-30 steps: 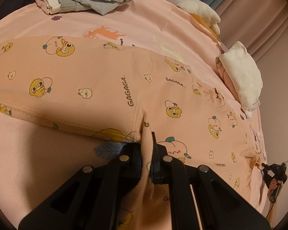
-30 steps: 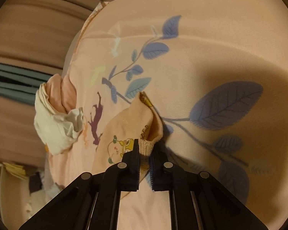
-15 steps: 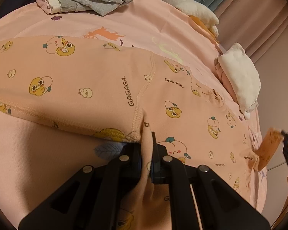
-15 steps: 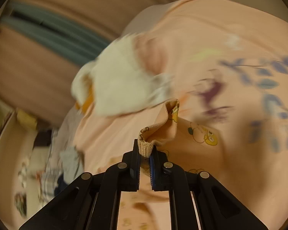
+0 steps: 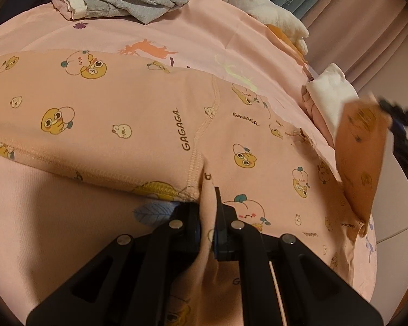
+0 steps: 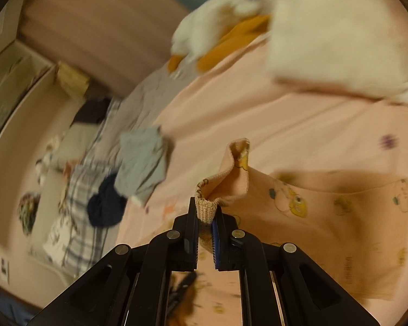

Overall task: Fold small clothes
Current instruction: 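Lift the sleeve with the right gripper and fold it across the body toward the left gripper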

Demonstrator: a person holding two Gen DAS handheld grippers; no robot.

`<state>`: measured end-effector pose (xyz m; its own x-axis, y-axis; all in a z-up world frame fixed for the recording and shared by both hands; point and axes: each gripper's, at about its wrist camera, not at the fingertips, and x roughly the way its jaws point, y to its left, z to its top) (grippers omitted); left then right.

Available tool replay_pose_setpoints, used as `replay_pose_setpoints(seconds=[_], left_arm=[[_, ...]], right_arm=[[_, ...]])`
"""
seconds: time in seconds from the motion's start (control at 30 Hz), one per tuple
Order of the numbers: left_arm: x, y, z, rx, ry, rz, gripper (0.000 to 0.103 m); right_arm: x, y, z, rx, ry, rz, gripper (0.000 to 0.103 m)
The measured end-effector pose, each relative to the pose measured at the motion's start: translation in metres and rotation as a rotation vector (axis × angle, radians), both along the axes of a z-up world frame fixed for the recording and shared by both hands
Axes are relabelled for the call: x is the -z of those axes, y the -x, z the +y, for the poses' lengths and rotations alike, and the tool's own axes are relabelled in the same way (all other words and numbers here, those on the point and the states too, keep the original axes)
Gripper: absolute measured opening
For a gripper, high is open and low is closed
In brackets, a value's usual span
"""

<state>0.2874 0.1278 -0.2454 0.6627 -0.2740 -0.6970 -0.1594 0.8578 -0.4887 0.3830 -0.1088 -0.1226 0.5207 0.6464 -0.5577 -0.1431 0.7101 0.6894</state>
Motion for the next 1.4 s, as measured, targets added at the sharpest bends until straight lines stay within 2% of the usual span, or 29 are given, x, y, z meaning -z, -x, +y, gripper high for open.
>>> replay_pose_setpoints(seconds=[0.17, 0.3, 0.4, 0.5, 0.53, 0.6, 0.63, 0.7, 0.8, 0.9, 0.97, 1.0, 1.07, 1.13, 1.27, 1.3, 1.37, 1.4], left_arm=[[0.0, 0.0, 0.0, 0.0, 0.002, -0.002, 0.009], [0.001, 0.001, 0.0, 0.0, 0.007, -0.003, 0.009], [0.0, 0.001, -0.001, 0.0, 0.001, -0.004, 0.009], [0.0, 0.002, 0.0, 0.0, 0.007, -0.005, 0.009], [0.001, 0.002, 0.001, 0.0, 0.011, -0.005, 0.009], [0.001, 0.002, 0.001, 0.0, 0.014, -0.005, 0.009], [0.001, 0.002, 0.001, 0.001, 0.013, -0.005, 0.009], [0.0, 0.002, 0.001, 0.001, 0.012, -0.005, 0.009], [0.001, 0.002, 0.002, 0.001, 0.016, -0.005, 0.009], [0.0, 0.002, 0.001, 0.001, 0.011, -0.005, 0.009], [0.0, 0.002, 0.001, 0.001, 0.01, -0.004, 0.009], [0.0, 0.002, 0.001, 0.001, 0.01, -0.004, 0.009], [0.0, 0.002, 0.001, 0.001, 0.008, -0.004, 0.009], [0.0, 0.002, 0.001, 0.001, 0.005, -0.004, 0.009], [0.0, 0.002, 0.001, 0.0, 0.011, -0.005, 0.009], [0.0, 0.001, 0.001, 0.0, 0.013, -0.005, 0.009], [0.0, 0.002, 0.001, 0.001, 0.016, -0.006, 0.009], [0.001, 0.002, 0.002, 0.0, 0.02, -0.006, 0.009]], right_arm=[[0.016, -0.009, 0.068, -0.125, 0.03, 0.016, 0.01], [0.035, -0.01, 0.089, -0.183, 0.078, 0.056, 0.01], [0.057, -0.012, 0.096, -0.217, 0.096, 0.141, 0.012], [0.064, -0.006, 0.1, -0.244, 0.092, 0.143, 0.012], [0.064, -0.003, 0.099, -0.252, 0.099, 0.142, 0.015], [0.059, 0.0, 0.097, -0.283, 0.081, 0.155, 0.041], [0.054, 0.003, 0.094, -0.295, 0.06, 0.153, 0.046], [0.04, 0.018, 0.074, -0.288, 0.06, 0.097, 0.051], [0.019, 0.058, 0.026, -0.211, 0.136, -0.036, 0.054], [0.022, 0.093, -0.025, -0.102, 0.162, -0.078, 0.054], [0.036, 0.109, -0.047, -0.028, 0.279, -0.061, 0.051], [0.042, 0.111, -0.05, -0.007, 0.338, -0.056, 0.038], [0.064, 0.113, -0.055, -0.006, 0.413, -0.011, 0.023], [0.08, 0.108, -0.059, -0.014, 0.374, 0.021, 0.023], [0.093, 0.094, -0.053, 0.032, 0.421, 0.021, 0.021], [0.095, 0.092, -0.051, 0.017, 0.394, 0.044, 0.021], [0.096, 0.093, -0.052, 0.01, 0.34, 0.03, 0.021], [0.097, 0.095, -0.053, 0.038, 0.367, 0.018, 0.02]])
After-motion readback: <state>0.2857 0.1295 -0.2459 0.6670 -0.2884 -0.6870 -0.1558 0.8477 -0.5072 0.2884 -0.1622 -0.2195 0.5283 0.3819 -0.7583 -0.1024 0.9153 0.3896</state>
